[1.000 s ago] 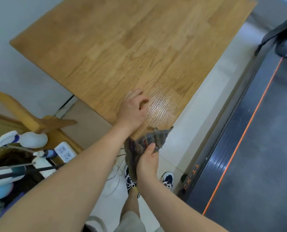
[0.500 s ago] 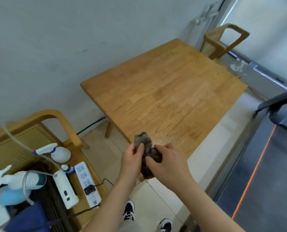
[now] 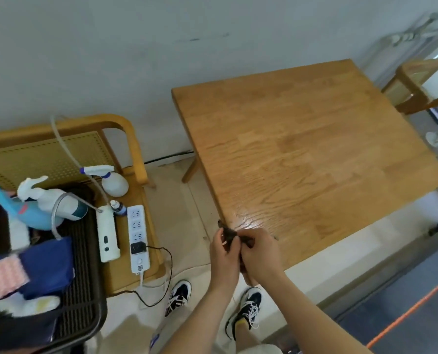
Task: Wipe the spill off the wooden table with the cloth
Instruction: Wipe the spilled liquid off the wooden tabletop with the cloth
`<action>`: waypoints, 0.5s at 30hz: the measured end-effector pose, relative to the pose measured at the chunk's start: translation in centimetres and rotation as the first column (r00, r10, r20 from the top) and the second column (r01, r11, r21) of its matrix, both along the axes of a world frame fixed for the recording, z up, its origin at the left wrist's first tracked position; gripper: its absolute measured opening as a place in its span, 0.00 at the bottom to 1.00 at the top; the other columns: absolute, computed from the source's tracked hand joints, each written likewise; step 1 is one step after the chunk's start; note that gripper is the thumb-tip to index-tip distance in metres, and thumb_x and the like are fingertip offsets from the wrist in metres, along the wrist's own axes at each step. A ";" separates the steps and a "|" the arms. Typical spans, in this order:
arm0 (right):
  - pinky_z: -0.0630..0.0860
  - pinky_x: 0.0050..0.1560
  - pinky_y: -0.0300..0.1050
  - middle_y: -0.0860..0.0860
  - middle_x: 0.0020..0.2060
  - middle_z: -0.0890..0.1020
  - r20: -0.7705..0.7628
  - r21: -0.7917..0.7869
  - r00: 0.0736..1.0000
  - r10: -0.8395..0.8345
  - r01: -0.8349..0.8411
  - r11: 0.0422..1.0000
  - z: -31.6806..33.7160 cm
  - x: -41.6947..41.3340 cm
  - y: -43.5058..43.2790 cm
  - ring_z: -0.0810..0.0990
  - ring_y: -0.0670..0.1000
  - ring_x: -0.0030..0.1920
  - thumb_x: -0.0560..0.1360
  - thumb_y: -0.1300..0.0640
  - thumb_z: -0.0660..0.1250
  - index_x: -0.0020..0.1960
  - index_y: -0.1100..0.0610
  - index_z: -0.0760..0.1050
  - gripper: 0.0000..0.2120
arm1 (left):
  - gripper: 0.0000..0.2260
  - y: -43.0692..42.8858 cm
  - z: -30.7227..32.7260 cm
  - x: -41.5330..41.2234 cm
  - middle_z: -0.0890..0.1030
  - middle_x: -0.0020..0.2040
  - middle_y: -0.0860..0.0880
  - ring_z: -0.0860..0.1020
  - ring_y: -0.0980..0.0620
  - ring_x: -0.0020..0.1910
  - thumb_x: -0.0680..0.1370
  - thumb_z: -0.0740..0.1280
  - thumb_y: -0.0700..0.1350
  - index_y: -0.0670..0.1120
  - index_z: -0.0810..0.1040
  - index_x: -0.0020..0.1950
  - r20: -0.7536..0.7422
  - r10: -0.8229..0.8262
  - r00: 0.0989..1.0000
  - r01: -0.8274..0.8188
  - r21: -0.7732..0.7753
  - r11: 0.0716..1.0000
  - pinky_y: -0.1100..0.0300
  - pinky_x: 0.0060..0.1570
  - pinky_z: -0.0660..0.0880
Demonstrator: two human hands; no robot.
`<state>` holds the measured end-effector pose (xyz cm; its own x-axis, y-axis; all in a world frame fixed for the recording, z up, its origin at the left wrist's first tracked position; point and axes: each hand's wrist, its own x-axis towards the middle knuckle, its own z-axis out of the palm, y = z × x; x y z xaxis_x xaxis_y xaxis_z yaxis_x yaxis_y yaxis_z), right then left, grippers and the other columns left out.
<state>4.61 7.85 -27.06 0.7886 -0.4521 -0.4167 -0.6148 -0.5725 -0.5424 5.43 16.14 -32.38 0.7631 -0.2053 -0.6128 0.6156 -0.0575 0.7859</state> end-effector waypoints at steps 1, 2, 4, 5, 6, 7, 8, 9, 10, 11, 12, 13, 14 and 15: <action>0.78 0.43 0.34 0.47 0.46 0.84 -0.007 0.059 1.000 0.021 -0.020 0.998 0.0 0.1 -1.0 0.82 0.43 0.43 0.75 0.62 0.64 0.56 0.52 0.82 0.13 | 0.23 -0.6 -0.4 -0.2 0.75 0.63 0.49 0.76 0.54 0.60 0.75 0.65 0.56 0.55 0.67 0.69 -0.017 0.046 0.999 -0.046 -0.006 0.999 0.50 0.61 0.75; 0.79 0.46 0.36 0.47 0.48 0.84 -0.018 0.090 0.997 0.073 -0.071 0.993 0.1 0.3 -2.1 0.82 0.43 0.45 0.75 0.61 0.65 0.58 0.52 0.80 0.14 | 0.25 -1.2 -0.7 -0.3 0.75 0.64 0.50 0.76 0.54 0.61 0.75 0.65 0.59 0.57 0.64 0.71 -0.021 0.077 0.997 -0.077 0.002 0.997 0.49 0.62 0.74; 0.77 0.53 0.38 0.50 0.55 0.82 0.004 0.049 0.974 0.226 -0.226 0.973 0.1 1.1 -4.6 0.81 0.47 0.52 0.76 0.60 0.66 0.62 0.53 0.78 0.15 | 0.26 -2.3 -0.7 -0.8 0.73 0.67 0.51 0.73 0.53 0.65 0.77 0.62 0.59 0.58 0.60 0.74 -0.004 0.095 0.995 -0.094 0.064 0.993 0.48 0.65 0.71; 0.75 0.56 0.41 0.52 0.58 0.80 0.045 -0.026 0.954 0.298 -0.297 0.955 -0.1 1.7 -6.2 0.79 0.50 0.55 0.77 0.59 0.65 0.64 0.54 0.77 0.16 | 0.26 -3.0 -0.4 -1.1 0.71 0.69 0.51 0.71 0.52 0.66 0.79 0.59 0.58 0.57 0.57 0.75 0.009 0.091 0.996 -0.092 0.104 0.990 0.49 0.67 0.69; 0.73 0.59 0.45 0.54 0.61 0.78 0.083 -0.129 0.928 0.362 -0.351 0.928 -0.3 2.6 -7.8 0.77 0.54 0.60 0.78 0.58 0.63 0.65 0.56 0.76 0.16 | 0.26 -3.6 -0.4 -1.6 0.69 0.71 0.52 0.69 0.52 0.68 0.80 0.57 0.58 0.56 0.54 0.77 0.024 0.085 0.996 -0.087 0.144 0.986 0.51 0.68 0.67; 0.71 0.63 0.48 0.55 0.65 0.76 0.095 -0.234 0.902 0.421 -0.391 0.890 -0.8 3.8 -9.4 0.74 0.57 0.65 0.79 0.57 0.62 0.67 0.56 0.74 0.17 | 0.27 -4.2 -0.4 -2.3 0.67 0.73 0.52 0.67 0.52 0.70 0.80 0.55 0.58 0.55 0.51 0.77 0.053 0.080 0.995 -0.088 0.186 0.979 0.54 0.69 0.66; 0.67 0.68 0.51 0.56 0.70 0.72 0.080 -0.312 0.875 0.477 -0.432 0.846 -1.2 5.3 -11.0 0.68 0.58 0.70 0.80 0.56 0.61 0.71 0.56 0.70 0.19 | 0.28 -4.8 -0.6 -3.0 0.66 0.73 0.52 0.66 0.53 0.70 0.80 0.55 0.59 0.55 0.49 0.78 0.093 0.083 0.992 -0.103 0.229 0.968 0.56 0.68 0.66; 0.62 0.72 0.53 0.56 0.74 0.67 0.044 -0.354 0.849 0.526 -0.479 0.803 -1.6 6.8 -12.4 0.62 0.58 0.75 0.81 0.55 0.59 0.74 0.55 0.66 0.21 | 0.29 -5.3 -0.8 -3.7 0.66 0.73 0.53 0.67 0.53 0.70 0.80 0.55 0.59 0.55 0.48 0.78 0.141 0.079 0.987 -0.116 0.278 0.954 0.58 0.66 0.67; 0.57 0.75 0.54 0.56 0.76 0.62 0.009 -0.375 0.826 0.563 -0.520 0.768 -2.3 8.2 -13.5 0.56 0.57 0.77 0.82 0.53 0.56 0.76 0.53 0.61 0.23 | 0.29 -5.7 -1.0 -4.1 0.67 0.72 0.53 0.69 0.53 0.68 0.80 0.55 0.58 0.55 0.48 0.78 0.189 0.065 0.980 -0.125 0.329 0.936 0.60 0.63 0.69; 0.53 0.76 0.55 0.54 0.78 0.58 -0.024 -0.387 0.808 0.589 -0.551 0.740 -3.0 9.3 -14.2 0.51 0.56 0.78 0.83 0.52 0.53 0.77 0.51 0.58 0.23 | 0.29 -6.1 -1.2 -4.4 0.68 0.71 0.53 0.70 0.54 0.67 0.80 0.55 0.58 0.54 0.47 0.78 0.217 0.045 0.975 -0.128 0.388 0.913 0.61 0.61 0.70; 0.50 0.77 0.55 0.52 0.79 0.55 -0.047 -0.399 0.796 0.604 -0.569 0.719 -3.8 10.0 -14.6 0.49 0.54 0.79 0.83 0.50 0.51 0.78 0.49 0.55 0.24 | 0.29 -6.3 -1.4 -4.4 0.68 0.70 0.53 0.70 0.54 0.66 0.80 0.55 0.57 0.53 0.47 0.78 0.231 0.035 0.972 -0.136 0.439 0.888 0.62 0.59 0.70; 0.48 0.77 0.55 0.51 0.79 0.53 -0.049 -0.423 0.792 0.609 -0.569 0.705 -4.6 10.1 -14.6 0.47 0.52 0.79 0.83 0.49 0.49 0.78 0.48 0.53 0.24 | 0.29 -6.5 -1.5 -4.2 0.68 0.69 0.53 0.71 0.54 0.65 0.80 0.55 0.57 0.51 0.48 0.78 0.239 0.036 0.970 -0.150 0.477 0.866 0.63 0.59 0.70; 0.47 0.77 0.54 0.50 0.79 0.52 -0.037 -0.454 0.796 0.604 -0.552 0.700 -5.4 10.0 -14.7 0.47 0.51 0.79 0.83 0.48 0.47 0.79 0.47 0.52 0.24 | 0.29 -6.7 -1.6 -4.0 0.69 0.68 0.53 0.71 0.55 0.64 0.81 0.54 0.57 0.50 0.49 0.78 0.250 0.037 0.968 -0.164 0.509 0.845 0.65 0.58 0.69; 0.47 0.77 0.54 0.49 0.79 0.52 -0.025 -0.480 0.800 0.600 -0.536 0.695 -5.8 9.8 -14.6 0.47 0.50 0.79 0.83 0.48 0.46 0.79 0.46 0.51 0.24 | 0.28 -6.9 -1.5 -3.5 0.69 0.67 0.54 0.71 0.56 0.62 0.81 0.54 0.56 0.49 0.51 0.77 0.257 0.038 0.966 -0.176 0.540 0.823 0.65 0.56 0.69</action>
